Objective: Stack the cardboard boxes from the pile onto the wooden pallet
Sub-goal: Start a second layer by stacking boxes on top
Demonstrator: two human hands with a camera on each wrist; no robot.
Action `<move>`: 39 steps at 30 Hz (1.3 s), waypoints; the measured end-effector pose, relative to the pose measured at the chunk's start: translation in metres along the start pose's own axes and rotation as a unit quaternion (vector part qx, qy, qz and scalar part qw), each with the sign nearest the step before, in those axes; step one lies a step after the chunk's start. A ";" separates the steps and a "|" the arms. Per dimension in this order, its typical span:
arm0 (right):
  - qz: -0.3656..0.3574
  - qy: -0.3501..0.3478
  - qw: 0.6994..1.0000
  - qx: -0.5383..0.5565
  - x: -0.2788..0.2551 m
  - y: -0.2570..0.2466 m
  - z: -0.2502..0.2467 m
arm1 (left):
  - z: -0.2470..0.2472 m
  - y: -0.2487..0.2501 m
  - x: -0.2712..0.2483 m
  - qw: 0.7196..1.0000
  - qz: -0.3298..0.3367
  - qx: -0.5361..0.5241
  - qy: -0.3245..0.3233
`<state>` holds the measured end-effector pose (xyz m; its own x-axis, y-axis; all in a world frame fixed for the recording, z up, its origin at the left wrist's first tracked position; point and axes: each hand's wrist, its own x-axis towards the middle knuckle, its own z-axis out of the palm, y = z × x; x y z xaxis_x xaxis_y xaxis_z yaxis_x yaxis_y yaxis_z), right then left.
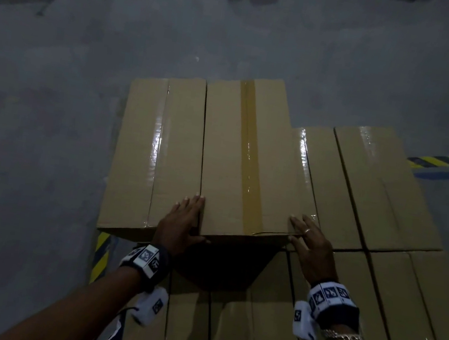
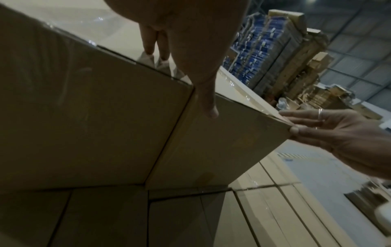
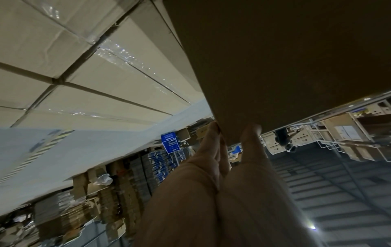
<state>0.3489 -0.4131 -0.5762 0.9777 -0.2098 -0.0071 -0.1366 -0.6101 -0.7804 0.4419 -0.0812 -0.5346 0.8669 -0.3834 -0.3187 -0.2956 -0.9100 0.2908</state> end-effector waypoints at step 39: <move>0.015 -0.022 0.998 0.048 0.004 0.009 -0.013 | 0.026 0.017 -0.016 0.977 -0.023 -0.197 0.081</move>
<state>0.3498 -0.4297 -0.5756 0.9798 -0.1918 -0.0570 -0.1519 -0.5273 -0.8360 0.4123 -0.0944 -0.5479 0.9371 -0.2840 -0.2030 -0.1040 -0.7823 0.6142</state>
